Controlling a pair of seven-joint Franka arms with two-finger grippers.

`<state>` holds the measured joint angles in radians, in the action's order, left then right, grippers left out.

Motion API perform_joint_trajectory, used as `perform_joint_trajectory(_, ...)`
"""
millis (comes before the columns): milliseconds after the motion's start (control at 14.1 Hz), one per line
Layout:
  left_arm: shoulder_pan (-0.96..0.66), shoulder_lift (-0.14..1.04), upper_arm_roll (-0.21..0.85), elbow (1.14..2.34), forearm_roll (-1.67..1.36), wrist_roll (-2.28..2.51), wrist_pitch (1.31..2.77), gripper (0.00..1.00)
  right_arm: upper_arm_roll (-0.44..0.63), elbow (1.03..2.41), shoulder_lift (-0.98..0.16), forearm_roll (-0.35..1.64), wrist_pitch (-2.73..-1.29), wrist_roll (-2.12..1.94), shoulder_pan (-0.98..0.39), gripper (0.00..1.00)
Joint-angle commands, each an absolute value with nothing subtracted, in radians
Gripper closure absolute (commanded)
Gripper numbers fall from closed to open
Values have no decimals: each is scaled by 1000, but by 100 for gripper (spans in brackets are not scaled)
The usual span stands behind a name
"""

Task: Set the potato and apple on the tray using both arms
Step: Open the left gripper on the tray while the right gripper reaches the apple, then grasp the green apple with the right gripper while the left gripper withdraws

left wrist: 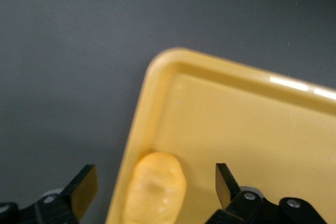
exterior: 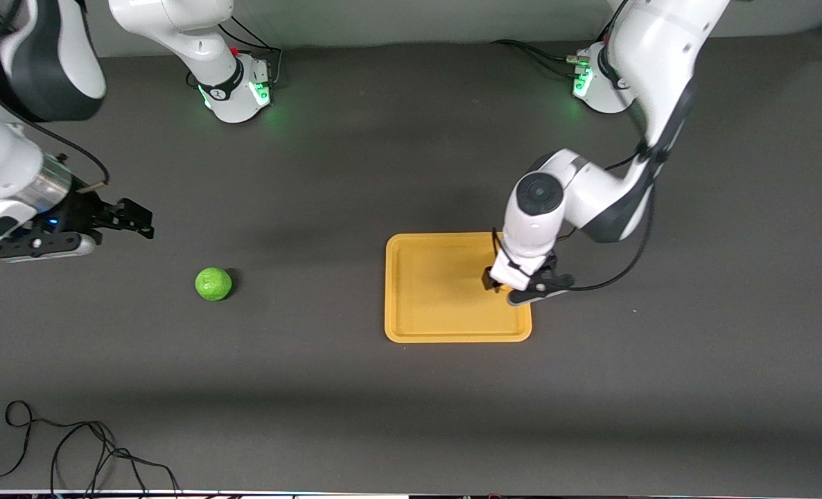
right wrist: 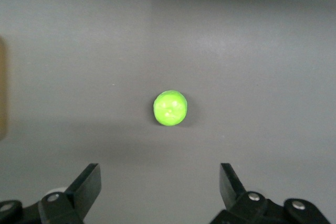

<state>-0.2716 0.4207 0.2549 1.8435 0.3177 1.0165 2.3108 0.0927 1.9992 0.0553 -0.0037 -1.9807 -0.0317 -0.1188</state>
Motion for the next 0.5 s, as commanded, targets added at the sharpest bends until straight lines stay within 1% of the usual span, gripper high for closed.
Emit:
perform_joint_trajectory(0,-198,270,255,1841,225,866,2179,1,104,2205,104,-3,-2190,-32,-126,0)
perform_joint_trajectory(142,-109,180,255,1836,120,650,2102,0,106,2250,34,-3,-2320,-32,-126,0)
perform_joint_trajectory(426,79,22,252,1821,5,254,1904,0,104,2250,-162,-3,-2501,-32,-126,0)
